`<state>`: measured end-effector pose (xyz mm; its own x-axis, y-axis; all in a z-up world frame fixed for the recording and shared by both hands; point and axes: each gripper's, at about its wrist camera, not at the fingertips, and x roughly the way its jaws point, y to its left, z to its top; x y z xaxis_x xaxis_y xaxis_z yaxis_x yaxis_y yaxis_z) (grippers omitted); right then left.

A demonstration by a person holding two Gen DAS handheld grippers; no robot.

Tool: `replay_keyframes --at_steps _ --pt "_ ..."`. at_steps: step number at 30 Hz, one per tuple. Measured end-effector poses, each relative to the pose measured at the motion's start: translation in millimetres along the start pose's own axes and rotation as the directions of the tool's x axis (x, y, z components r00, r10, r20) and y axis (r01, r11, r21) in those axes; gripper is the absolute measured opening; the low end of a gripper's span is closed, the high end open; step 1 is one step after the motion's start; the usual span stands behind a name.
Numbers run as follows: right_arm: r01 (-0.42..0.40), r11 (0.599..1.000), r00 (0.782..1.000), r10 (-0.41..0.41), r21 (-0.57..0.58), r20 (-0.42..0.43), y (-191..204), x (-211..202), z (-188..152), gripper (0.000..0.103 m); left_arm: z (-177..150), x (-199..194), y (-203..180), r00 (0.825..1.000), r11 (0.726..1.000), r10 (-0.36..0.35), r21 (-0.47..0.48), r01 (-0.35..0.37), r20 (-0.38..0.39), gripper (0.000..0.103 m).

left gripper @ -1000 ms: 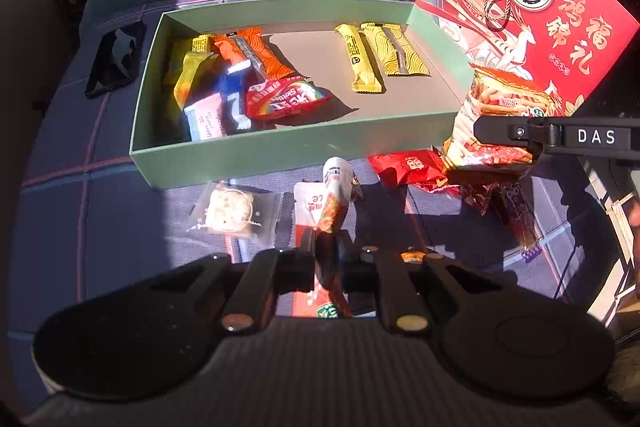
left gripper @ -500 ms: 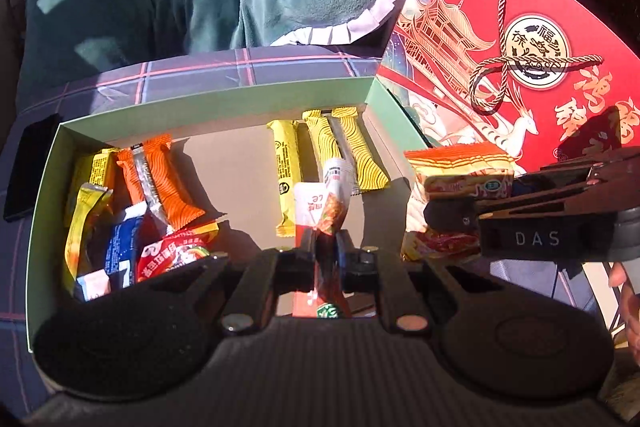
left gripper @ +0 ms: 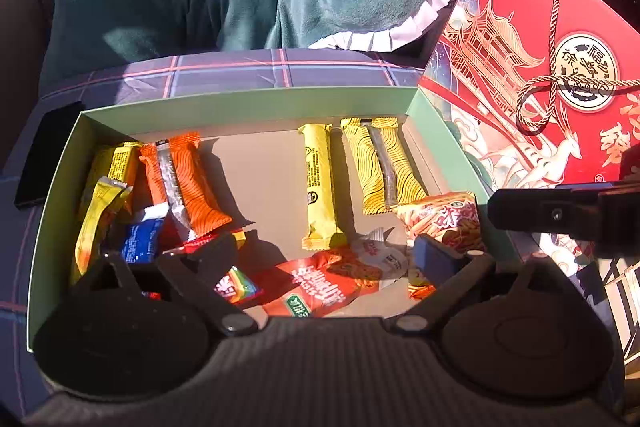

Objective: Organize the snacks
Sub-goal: 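Place the orange stick and orange chips bag into the green box with both tools, then grasp the round orange candy with the left tool while the right tool grasps the purple candy stick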

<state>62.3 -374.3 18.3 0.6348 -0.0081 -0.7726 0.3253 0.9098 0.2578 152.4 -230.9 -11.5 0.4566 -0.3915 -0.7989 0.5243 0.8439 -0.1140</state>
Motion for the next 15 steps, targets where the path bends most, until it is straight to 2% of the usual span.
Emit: replay_keyframes --at_steps 9,15 --pt "0.024 1.000 0.999 -0.025 0.014 0.029 8.9 -31.9 -31.7 0.103 -26.9 -37.7 -0.8 1.000 0.999 0.017 0.029 -0.017 0.004 0.102" --pt "0.024 0.998 0.999 -0.026 0.050 0.023 3.5 -53.1 -70.4 0.103 -57.6 -51.5 1.5 0.999 0.999 0.016 0.035 -0.015 -0.035 0.102"
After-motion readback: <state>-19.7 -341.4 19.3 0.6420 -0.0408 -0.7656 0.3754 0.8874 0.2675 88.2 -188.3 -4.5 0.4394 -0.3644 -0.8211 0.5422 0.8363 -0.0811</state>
